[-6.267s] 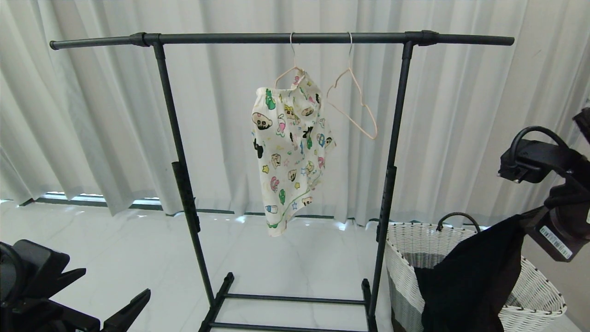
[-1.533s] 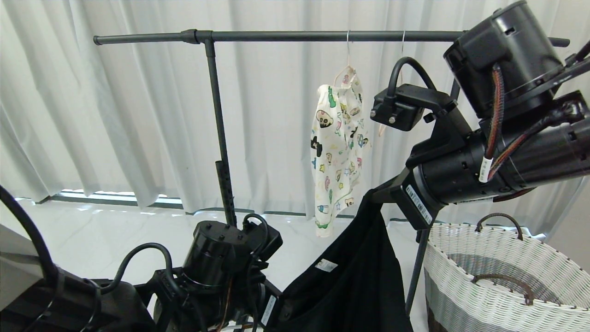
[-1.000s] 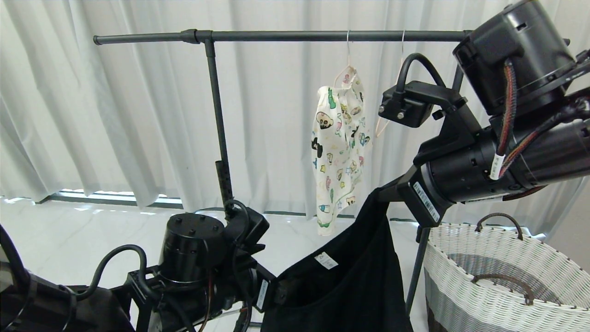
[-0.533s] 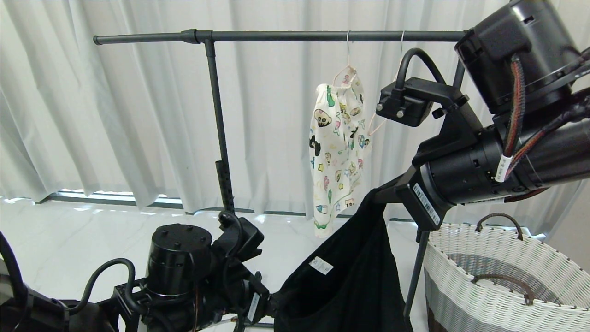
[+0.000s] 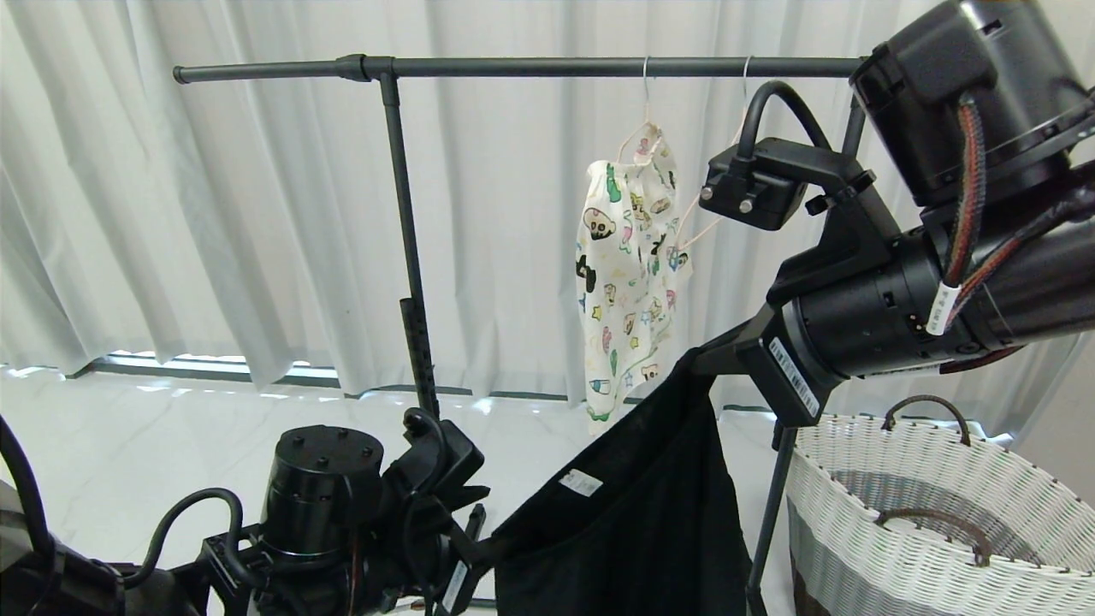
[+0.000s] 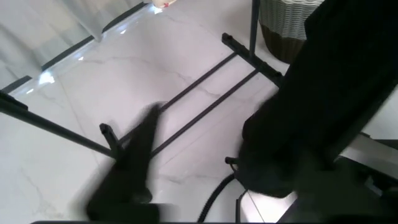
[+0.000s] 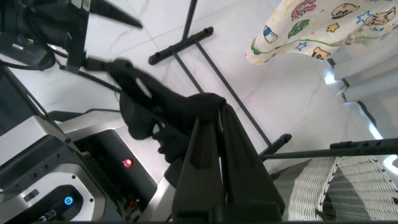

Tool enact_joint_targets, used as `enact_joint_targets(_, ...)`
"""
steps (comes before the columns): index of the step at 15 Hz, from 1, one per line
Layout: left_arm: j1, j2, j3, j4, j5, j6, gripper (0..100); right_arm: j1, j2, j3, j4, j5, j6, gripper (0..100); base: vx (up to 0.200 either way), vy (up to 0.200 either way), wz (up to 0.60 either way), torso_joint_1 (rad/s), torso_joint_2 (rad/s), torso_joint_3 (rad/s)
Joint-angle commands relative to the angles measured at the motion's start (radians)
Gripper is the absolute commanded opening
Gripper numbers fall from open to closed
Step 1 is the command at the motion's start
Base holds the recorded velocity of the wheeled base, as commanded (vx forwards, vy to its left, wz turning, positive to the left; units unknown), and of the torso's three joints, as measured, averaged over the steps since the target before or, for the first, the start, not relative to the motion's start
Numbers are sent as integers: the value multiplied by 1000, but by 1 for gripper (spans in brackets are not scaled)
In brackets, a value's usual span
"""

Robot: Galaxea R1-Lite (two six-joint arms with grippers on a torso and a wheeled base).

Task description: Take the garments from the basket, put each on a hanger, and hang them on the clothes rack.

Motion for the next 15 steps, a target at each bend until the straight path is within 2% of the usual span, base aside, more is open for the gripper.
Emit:
enact_joint_targets(1, 0, 0, 2, 0, 4, 1, 0, 2, -1, 3, 1, -2, 0, 0, 0, 0, 0, 0, 0, 0)
enact_joint_targets(4, -1, -29, 10, -2, 22, 16, 0, -3, -1, 17, 1, -5, 6, 0, 0, 0, 0, 0, 0, 0)
enact_joint_targets(7, 2, -120, 7, 6, 42, 70, 0, -7, -1, 29, -1, -11, 21, 0, 0, 0, 0, 0, 0, 0)
enact_joint_targets(9, 11, -121, 8, 5, 39, 191, 0, -7, -1, 31, -1, -34, 47, 0, 0, 0, 0, 0, 0, 0)
enact_joint_targets(10, 22, -121, 2, 5, 33, 221, 0, -7, -2, 32, 1, -40, 67, 0, 0, 0, 0, 0, 0, 0)
enact_joint_targets(12, 22, -126, -29, 9, 28, 214, 0, -7, -13, 39, 1, -42, 81, 0, 0, 0, 0, 0, 0, 0)
enact_joint_targets(13, 22, -150, -110, 95, 30, 182, 0, -7, -30, 55, 6, -45, 86, 0, 0, 0, 0, 0, 0, 0)
enact_joint_targets(14, 19, -199, -205, 258, 28, 149, 0, -7, -42, 69, 6, -52, 89, 0, 0, 0, 0, 0, 0, 0)
enact_joint_targets(15, 8, -261, -328, 477, 19, 77, 0, -9, -53, 80, 6, -57, 98, 0, 0, 0, 0, 0, 0, 0)
